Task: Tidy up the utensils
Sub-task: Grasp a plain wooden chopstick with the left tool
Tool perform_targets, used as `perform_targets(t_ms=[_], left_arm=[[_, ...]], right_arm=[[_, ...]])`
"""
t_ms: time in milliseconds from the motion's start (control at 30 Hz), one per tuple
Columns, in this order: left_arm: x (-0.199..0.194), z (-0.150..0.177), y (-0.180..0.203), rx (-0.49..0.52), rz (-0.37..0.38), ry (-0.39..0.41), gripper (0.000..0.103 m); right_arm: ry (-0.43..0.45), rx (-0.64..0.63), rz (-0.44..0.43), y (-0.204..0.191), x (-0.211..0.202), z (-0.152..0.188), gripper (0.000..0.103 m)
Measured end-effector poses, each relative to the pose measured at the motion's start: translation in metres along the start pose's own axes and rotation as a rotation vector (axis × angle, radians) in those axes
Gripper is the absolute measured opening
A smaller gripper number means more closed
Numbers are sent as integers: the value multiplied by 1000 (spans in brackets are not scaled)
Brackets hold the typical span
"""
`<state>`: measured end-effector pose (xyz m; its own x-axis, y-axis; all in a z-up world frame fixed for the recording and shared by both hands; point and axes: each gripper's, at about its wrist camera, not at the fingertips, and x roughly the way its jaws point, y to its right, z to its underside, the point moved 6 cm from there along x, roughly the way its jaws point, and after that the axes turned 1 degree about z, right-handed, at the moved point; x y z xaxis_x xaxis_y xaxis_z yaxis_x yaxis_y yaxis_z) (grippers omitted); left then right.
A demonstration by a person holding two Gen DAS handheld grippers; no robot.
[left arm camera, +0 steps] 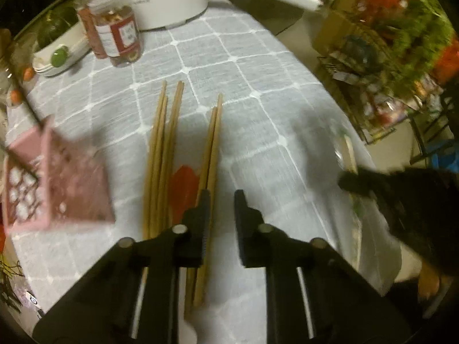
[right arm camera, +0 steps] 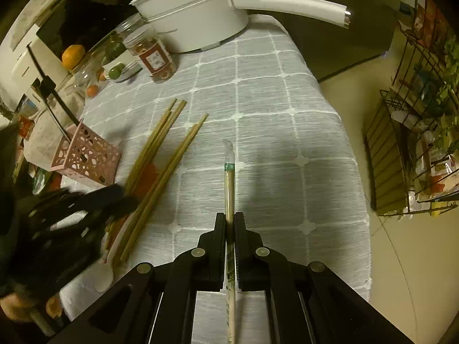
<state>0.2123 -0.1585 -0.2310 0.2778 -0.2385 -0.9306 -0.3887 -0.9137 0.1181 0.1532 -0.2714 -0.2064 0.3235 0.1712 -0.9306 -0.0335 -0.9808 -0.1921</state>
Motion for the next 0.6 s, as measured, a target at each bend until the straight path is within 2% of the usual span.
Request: perform_targets(t_ms=[133,300,500,600], left_arm=[[20,-15,-4,-38,-28,-27,13],[33,-22,-4,-38,-51,-56,13],[38,-26,-2,-32,-52,-71,13],[39,-27,-1,-32,-28,-83,12]], right_arm=[[-9,6,-10,5,1,-1,5],[-3,8,-18,7,0,-4,5],[-1,24,-15,12,0,-6,5],[-5,29,-13,13,1,-6,5]])
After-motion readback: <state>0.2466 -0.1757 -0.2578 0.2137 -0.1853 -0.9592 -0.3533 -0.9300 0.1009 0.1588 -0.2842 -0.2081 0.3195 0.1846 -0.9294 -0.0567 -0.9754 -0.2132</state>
